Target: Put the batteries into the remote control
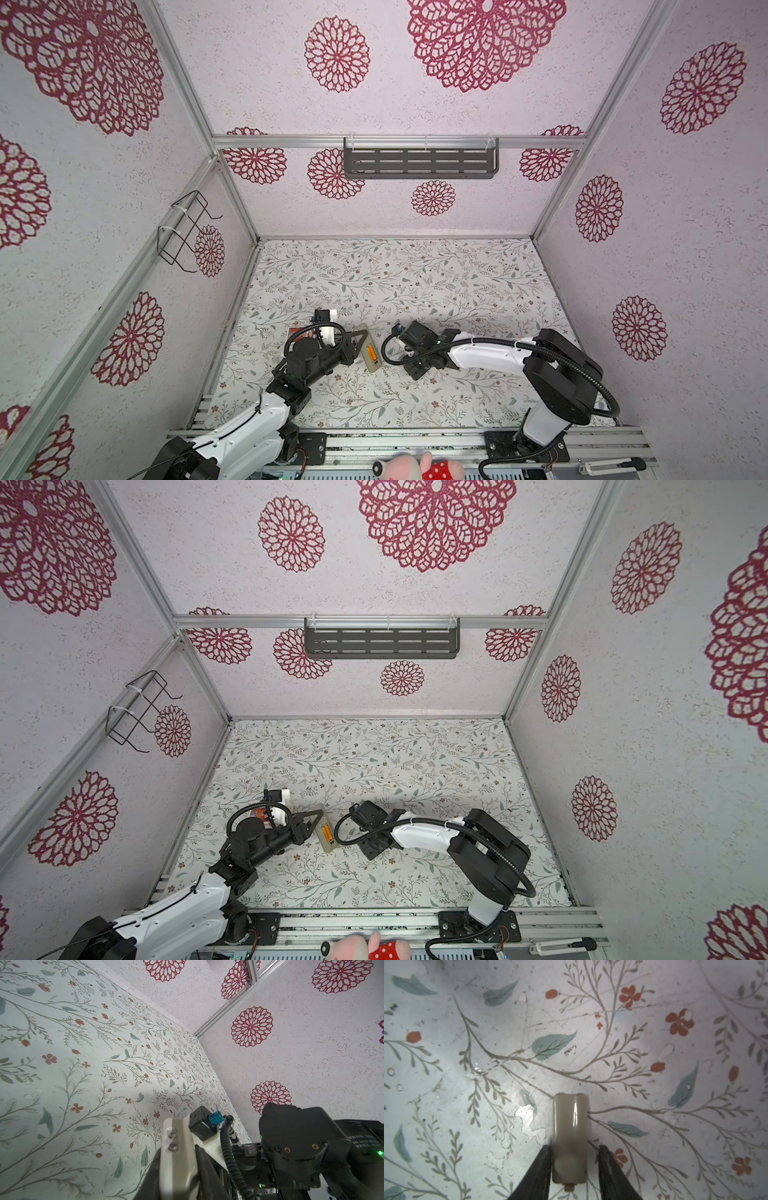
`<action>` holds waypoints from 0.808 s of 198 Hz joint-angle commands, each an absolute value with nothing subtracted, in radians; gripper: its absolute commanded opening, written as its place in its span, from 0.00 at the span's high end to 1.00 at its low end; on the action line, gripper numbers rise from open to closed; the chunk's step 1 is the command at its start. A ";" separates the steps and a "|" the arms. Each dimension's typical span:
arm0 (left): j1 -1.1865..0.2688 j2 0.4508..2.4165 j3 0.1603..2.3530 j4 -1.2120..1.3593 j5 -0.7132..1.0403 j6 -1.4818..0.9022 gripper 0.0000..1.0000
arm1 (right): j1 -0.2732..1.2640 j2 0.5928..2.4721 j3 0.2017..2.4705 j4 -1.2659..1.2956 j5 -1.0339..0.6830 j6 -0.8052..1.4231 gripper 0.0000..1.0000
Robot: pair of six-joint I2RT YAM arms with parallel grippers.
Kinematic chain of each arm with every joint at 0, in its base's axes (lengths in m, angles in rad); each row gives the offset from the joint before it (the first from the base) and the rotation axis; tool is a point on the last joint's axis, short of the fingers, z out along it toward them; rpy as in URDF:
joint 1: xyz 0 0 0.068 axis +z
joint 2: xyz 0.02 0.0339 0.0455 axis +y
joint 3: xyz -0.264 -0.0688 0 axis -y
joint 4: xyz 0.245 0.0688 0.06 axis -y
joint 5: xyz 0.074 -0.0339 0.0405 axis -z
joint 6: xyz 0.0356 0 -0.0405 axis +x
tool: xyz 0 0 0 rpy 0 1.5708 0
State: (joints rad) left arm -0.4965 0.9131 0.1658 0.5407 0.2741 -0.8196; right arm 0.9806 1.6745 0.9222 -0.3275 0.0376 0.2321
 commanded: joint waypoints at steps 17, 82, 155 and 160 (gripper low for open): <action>-0.491 0.920 0.169 0.596 0.267 -0.819 1.00 | 0.992 1.690 0.944 -0.377 0.056 0.219 0.65; -0.491 0.927 0.157 0.602 0.232 -0.846 1.00 | 0.997 1.672 0.928 -0.357 0.039 0.221 0.71; -0.491 0.931 0.150 0.642 0.190 -0.872 1.00 | 1.005 1.614 0.913 -0.326 0.068 0.232 0.77; -0.491 0.931 0.149 0.645 0.184 -0.874 1.00 | 1.006 1.605 0.911 -0.322 0.070 0.234 0.78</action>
